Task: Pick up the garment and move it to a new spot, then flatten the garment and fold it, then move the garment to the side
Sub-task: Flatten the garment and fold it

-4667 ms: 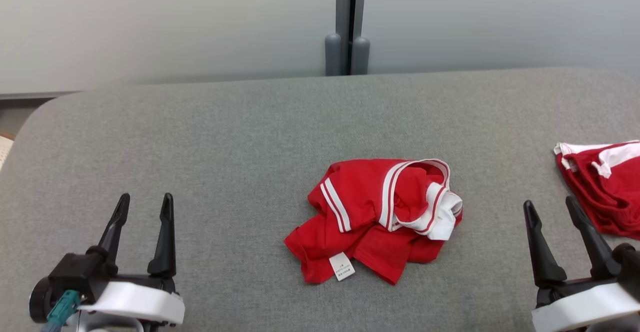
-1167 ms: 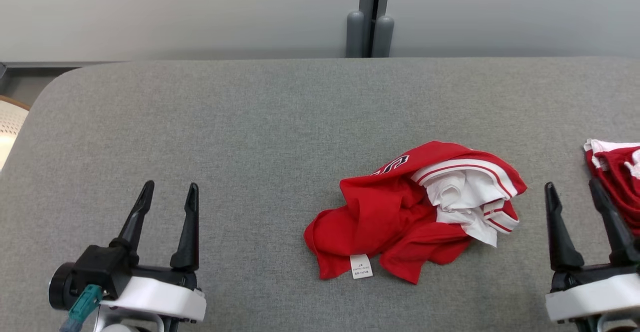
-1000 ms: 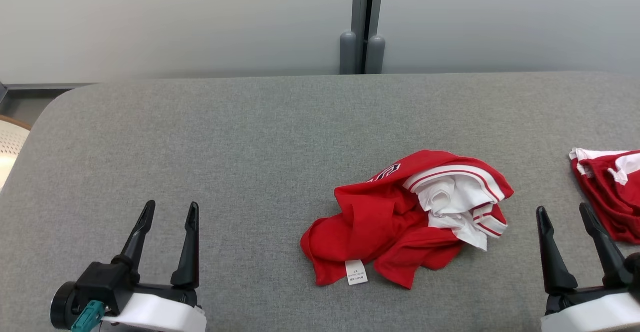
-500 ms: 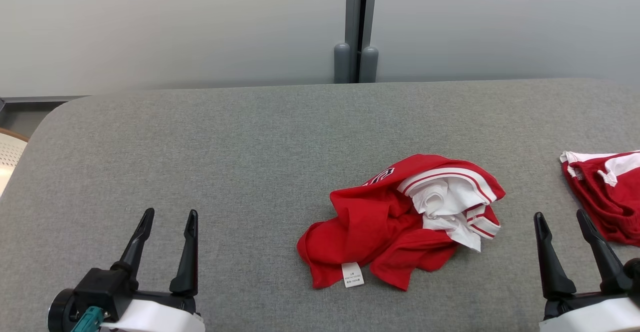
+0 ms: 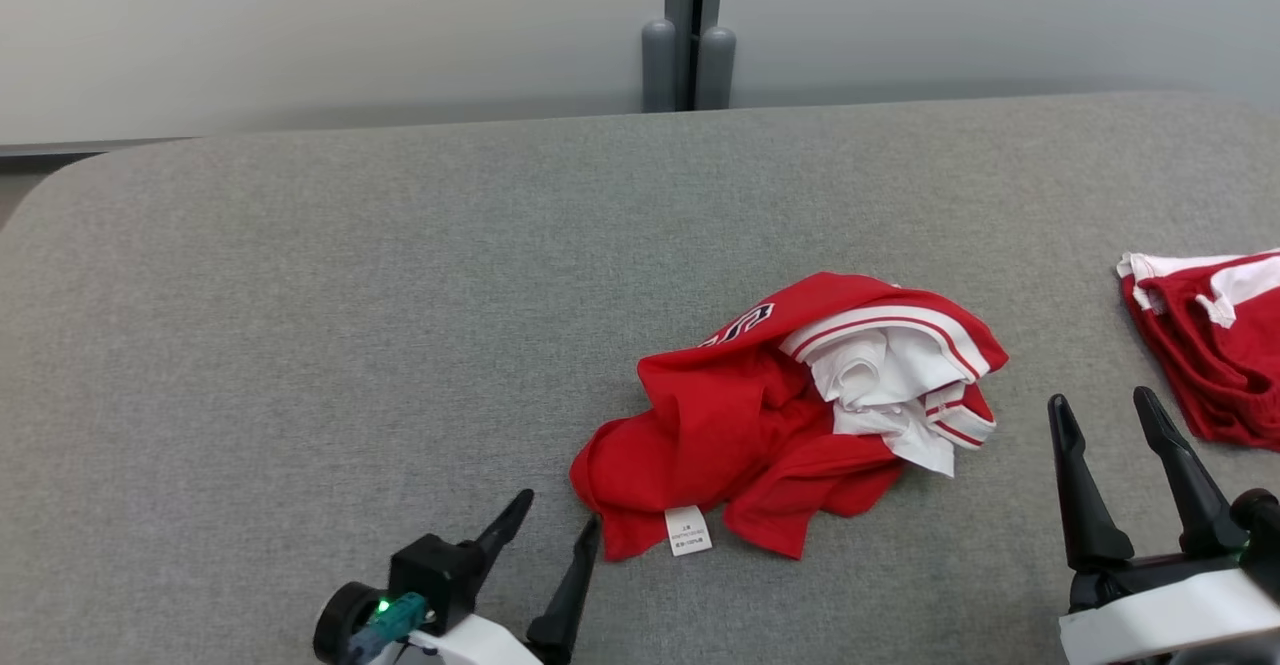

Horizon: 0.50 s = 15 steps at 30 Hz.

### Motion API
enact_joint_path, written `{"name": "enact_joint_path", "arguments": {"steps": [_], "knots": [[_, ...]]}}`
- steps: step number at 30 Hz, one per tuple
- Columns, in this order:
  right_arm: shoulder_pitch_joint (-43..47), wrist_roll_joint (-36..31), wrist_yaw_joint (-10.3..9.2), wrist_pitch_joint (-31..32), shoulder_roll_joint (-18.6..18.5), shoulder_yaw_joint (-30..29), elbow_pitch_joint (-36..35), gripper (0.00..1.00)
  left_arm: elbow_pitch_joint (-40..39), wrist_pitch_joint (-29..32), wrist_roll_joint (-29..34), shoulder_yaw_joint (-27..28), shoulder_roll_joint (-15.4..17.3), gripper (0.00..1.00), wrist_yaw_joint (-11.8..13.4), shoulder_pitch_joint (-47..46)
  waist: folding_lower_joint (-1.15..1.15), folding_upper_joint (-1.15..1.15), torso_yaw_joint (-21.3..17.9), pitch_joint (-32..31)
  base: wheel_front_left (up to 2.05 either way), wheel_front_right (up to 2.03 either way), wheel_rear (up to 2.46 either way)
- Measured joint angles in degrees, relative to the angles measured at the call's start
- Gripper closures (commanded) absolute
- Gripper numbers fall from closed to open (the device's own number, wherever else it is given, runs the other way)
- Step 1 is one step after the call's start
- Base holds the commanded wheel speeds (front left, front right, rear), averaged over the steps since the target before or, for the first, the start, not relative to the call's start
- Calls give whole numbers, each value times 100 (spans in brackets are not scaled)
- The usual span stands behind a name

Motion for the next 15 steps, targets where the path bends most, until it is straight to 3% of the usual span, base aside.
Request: {"name": "enact_joint_path", "arguments": {"steps": [9, 10, 11, 15], "knots": [[-125, 43, 0, -92, 33, -9, 148, 0, 1521, -127, -215, -276, -561, 0, -436, -524, 0, 0, -283, 353, 0, 0, 0], [-126, 43, 0, -102, 38, -10, 163, 0, 1619, -162, -291, -230, -589, 60, -476, -552, 0, 0, -301, 372, 0, 0, 0], [-133, 43, 0, -120, 40, -20, 163, 0, 1711, -224, -298, -211, -590, 100, -472, -601, -1, 0, -309, 399, 0, 0, 0], [-181, 43, 0, -126, 59, -65, 196, 0, 1836, -498, -387, 82, -467, 100, -420, -756, 0, 0, -295, 426, 0, 0, 0]]}}
